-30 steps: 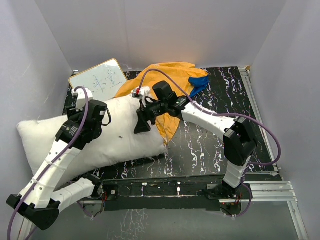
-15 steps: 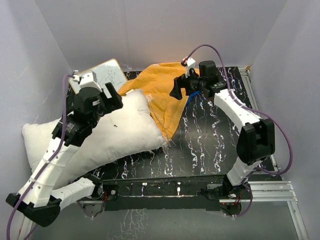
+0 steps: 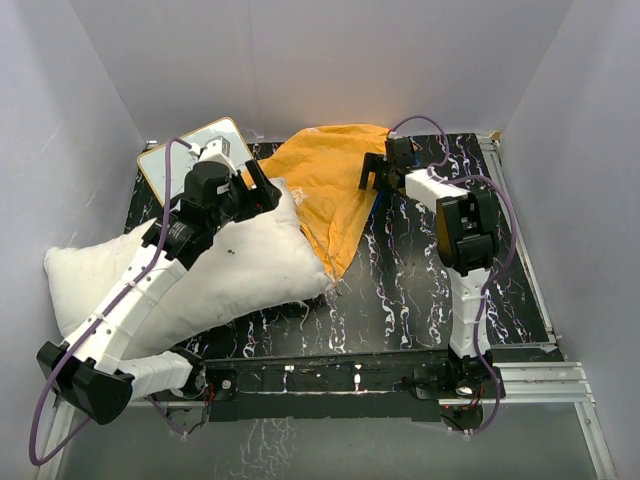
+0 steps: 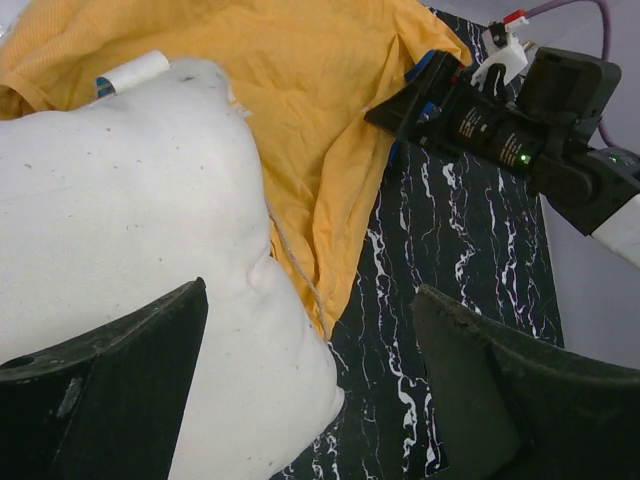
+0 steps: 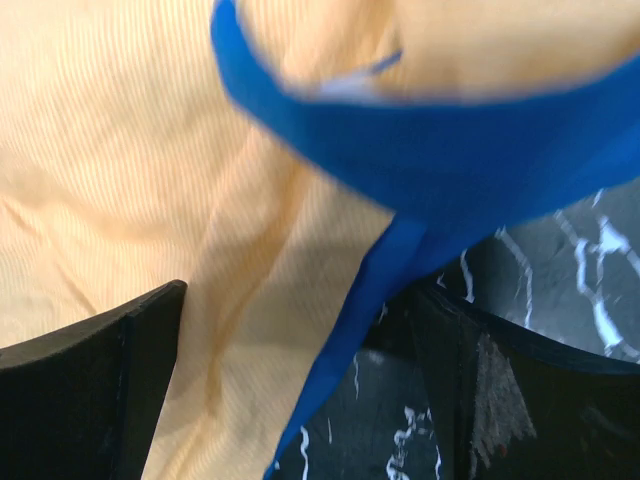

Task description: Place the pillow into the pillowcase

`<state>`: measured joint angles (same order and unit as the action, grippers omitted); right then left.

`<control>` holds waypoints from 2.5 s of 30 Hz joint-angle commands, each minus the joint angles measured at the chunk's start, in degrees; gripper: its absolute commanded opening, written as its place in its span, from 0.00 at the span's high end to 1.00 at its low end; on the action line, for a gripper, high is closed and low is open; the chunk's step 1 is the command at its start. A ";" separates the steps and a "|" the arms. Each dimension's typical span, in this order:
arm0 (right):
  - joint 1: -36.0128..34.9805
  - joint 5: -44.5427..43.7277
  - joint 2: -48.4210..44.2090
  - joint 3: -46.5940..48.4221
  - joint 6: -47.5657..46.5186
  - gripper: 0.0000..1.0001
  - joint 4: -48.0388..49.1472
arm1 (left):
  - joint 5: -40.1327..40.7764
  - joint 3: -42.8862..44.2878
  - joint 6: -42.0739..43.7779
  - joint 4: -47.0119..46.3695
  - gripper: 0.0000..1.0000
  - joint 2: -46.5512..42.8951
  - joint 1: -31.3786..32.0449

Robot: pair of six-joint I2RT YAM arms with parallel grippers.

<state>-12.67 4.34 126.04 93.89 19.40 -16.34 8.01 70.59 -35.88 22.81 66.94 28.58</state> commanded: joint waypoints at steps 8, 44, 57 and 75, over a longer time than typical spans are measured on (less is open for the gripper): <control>3.46 -7.51 4.13 5.20 5.89 0.66 9.63 | -1.14 2.42 -1.01 -0.56 0.18 2.43 -0.15; 23.61 56.51 -34.80 -17.86 -67.12 0.12 -31.79 | -15.13 9.85 7.44 3.10 0.24 14.01 -0.30; 0.43 35.18 -19.15 -3.42 -51.26 0.16 -18.90 | -11.07 28.88 18.52 20.96 0.03 32.55 -8.66; -6.45 21.95 2.85 15.68 -34.52 0.37 -6.11 | -11.28 24.31 22.50 17.85 0.15 40.19 -10.55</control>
<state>-18.76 30.04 126.69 104.57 -18.26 -28.73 -2.11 97.80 -14.79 40.45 108.44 18.09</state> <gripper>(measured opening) 0.662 0.895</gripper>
